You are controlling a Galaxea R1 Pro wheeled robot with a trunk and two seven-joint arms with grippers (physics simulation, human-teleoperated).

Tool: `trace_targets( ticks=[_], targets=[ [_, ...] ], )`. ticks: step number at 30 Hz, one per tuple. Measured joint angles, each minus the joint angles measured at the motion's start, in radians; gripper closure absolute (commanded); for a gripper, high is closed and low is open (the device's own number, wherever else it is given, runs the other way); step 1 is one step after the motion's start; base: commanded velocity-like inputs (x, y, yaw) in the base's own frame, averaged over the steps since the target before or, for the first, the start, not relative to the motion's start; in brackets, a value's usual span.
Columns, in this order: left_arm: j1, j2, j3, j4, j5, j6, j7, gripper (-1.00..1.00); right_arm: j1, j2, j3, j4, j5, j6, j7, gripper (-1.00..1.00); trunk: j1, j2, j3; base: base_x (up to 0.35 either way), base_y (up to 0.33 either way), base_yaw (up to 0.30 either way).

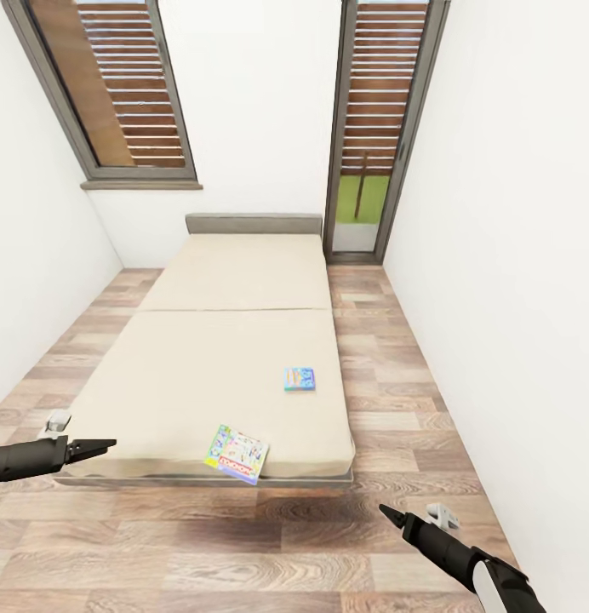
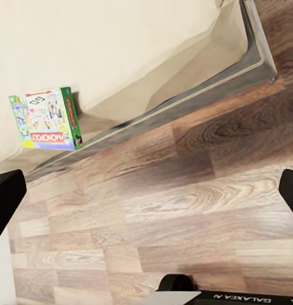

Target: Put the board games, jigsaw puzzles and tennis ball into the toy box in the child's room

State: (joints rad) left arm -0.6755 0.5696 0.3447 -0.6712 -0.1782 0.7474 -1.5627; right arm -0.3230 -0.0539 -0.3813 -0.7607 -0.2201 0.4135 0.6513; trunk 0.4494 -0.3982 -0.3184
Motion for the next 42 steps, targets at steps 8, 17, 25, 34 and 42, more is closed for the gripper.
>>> trace_targets(
  ticks=[8,17,25,34,42],
  targets=[
    [0.000,0.000,0.000,0.000,0.000,-0.001,0.000,-1.00,0.000,0.000,0.000,0.000,0.000,0.000,0.000,-1.00,0.000,0.000,0.013,-0.004,0.003,0.000],
    [0.000,0.000,0.000,0.000,0.000,-0.002,0.000,-1.00,0.000,0.000,0.000,0.000,0.000,0.000,0.000,-1.00,0.000,0.000,0.027,0.000,0.000,0.000],
    [0.000,-0.001,0.000,0.000,0.000,-0.002,0.000,-1.00,0.000,0.000,0.000,0.000,0.000,-0.001,0.000,-1.00,0.000,0.000,0.040,0.000,0.000,0.000],
    [0.000,-0.001,0.000,0.000,0.000,-0.002,0.000,-1.00,0.000,0.000,0.000,0.000,0.000,-0.001,0.000,-1.00,0.000,0.000,0.055,0.000,0.000,0.000],
    [0.000,-0.001,0.000,0.000,0.000,-0.003,0.000,-1.00,0.000,0.000,0.000,0.000,0.000,-0.001,0.000,-1.00,0.000,0.000,0.068,0.000,0.000,0.000]
  ],
)
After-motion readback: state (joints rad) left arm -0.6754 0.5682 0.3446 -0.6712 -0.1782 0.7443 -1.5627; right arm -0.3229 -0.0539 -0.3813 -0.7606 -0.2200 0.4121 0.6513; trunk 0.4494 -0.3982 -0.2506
